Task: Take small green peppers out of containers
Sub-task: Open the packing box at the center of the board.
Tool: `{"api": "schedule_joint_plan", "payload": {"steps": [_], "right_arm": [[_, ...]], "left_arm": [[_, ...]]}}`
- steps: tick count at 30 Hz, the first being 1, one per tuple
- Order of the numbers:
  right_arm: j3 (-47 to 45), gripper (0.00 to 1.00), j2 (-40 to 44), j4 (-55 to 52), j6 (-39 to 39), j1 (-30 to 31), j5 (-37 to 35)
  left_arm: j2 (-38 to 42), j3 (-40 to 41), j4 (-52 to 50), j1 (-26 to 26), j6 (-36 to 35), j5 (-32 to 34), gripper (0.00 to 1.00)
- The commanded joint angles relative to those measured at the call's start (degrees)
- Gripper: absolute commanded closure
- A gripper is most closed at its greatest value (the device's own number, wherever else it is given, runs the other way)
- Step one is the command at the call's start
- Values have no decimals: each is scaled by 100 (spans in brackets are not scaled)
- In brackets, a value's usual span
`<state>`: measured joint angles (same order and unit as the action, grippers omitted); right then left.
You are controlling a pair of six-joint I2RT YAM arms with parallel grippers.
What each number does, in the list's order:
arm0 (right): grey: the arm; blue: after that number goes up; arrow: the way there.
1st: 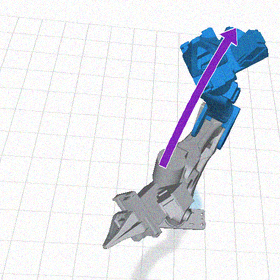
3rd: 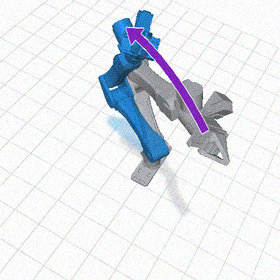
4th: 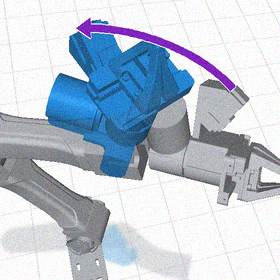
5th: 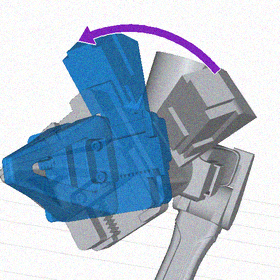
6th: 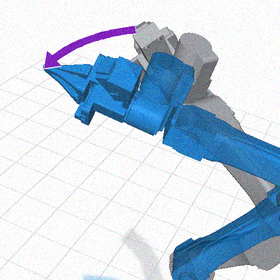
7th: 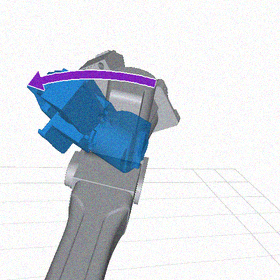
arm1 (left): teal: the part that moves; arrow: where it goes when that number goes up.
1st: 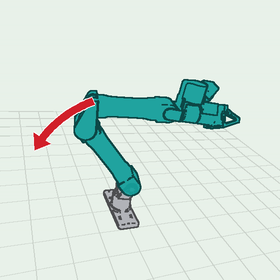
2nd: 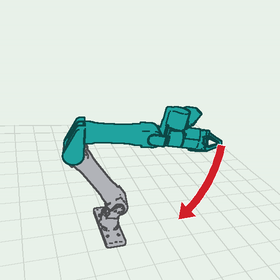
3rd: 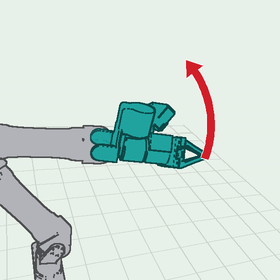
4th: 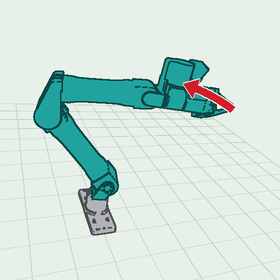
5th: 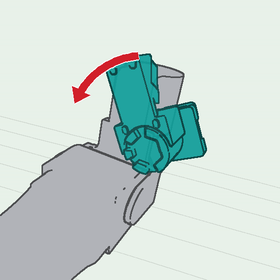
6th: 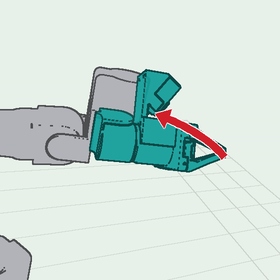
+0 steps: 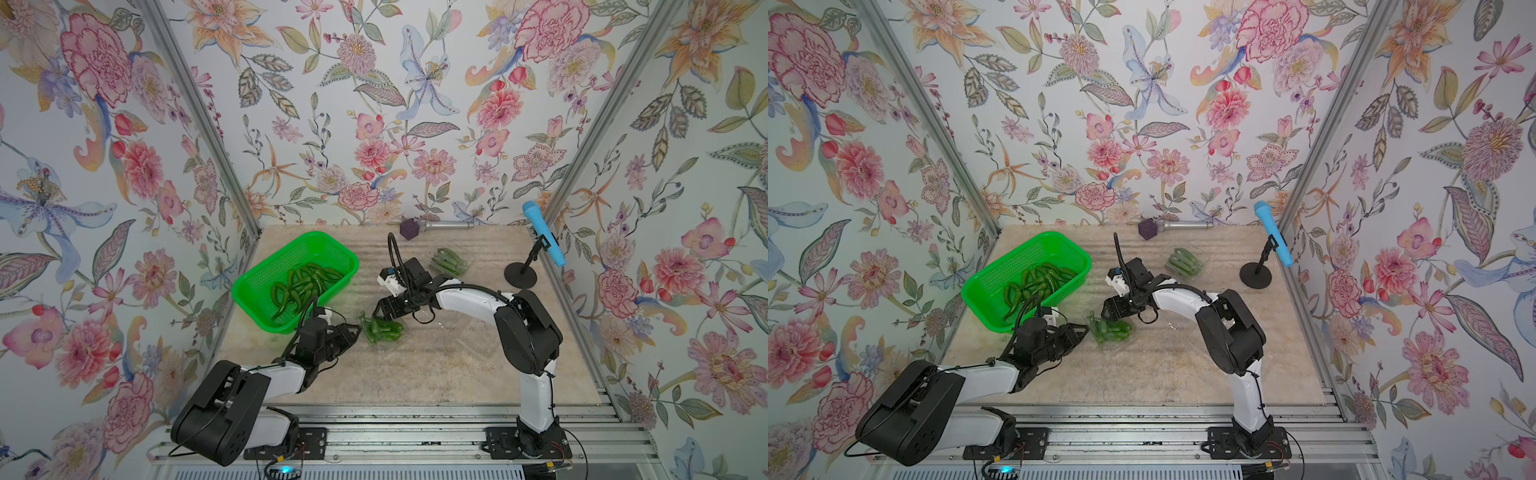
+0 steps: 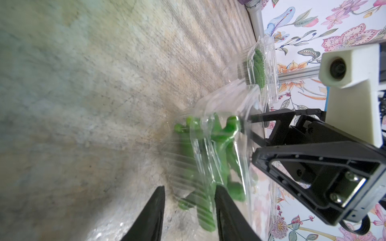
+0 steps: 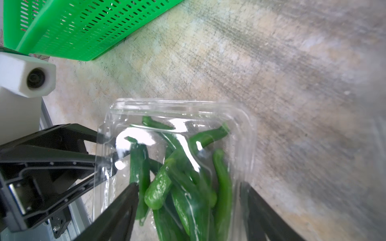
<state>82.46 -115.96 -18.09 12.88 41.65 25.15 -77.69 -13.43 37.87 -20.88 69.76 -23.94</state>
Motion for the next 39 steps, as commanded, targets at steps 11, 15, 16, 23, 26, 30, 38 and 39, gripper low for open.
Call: {"api": "schedule_joint_plan", "payload": {"steps": [11, 15, 16, 23, 26, 30, 38, 39], "right_arm": [[-45, 23, 143, 60, -14, 156, 70], [-415, 20, 880, 199, -344, 163, -957], [-520, 20, 1053, 299, -384, 192, -1219], [-1102, 20, 1840, 797, -793, 757, -2517], [-974, 24, 1681, 538, -741, 984, -2698], [-962, 27, 1497, 474, -536, 1278, -2914], [-620, 28, 1042, 166, -109, 1867, -3453], [-596, 28, 985, 160, -81, 1906, -3440]], "left_arm": [[-255, -571, -514, 49, -330, -8, 71], [65, -829, -1350, 45, -535, 267, 76], [118, -889, -1530, 56, -584, 316, 76], [-37, -1127, -1906, 67, -648, 388, 79], [-208, -1115, -1820, 63, -570, 348, 82], [-247, -1101, -1690, 51, -476, 336, 84], [-308, -1146, -1665, 65, -481, 294, 84], [-321, -1136, -1628, 73, -465, 288, 84]]}}
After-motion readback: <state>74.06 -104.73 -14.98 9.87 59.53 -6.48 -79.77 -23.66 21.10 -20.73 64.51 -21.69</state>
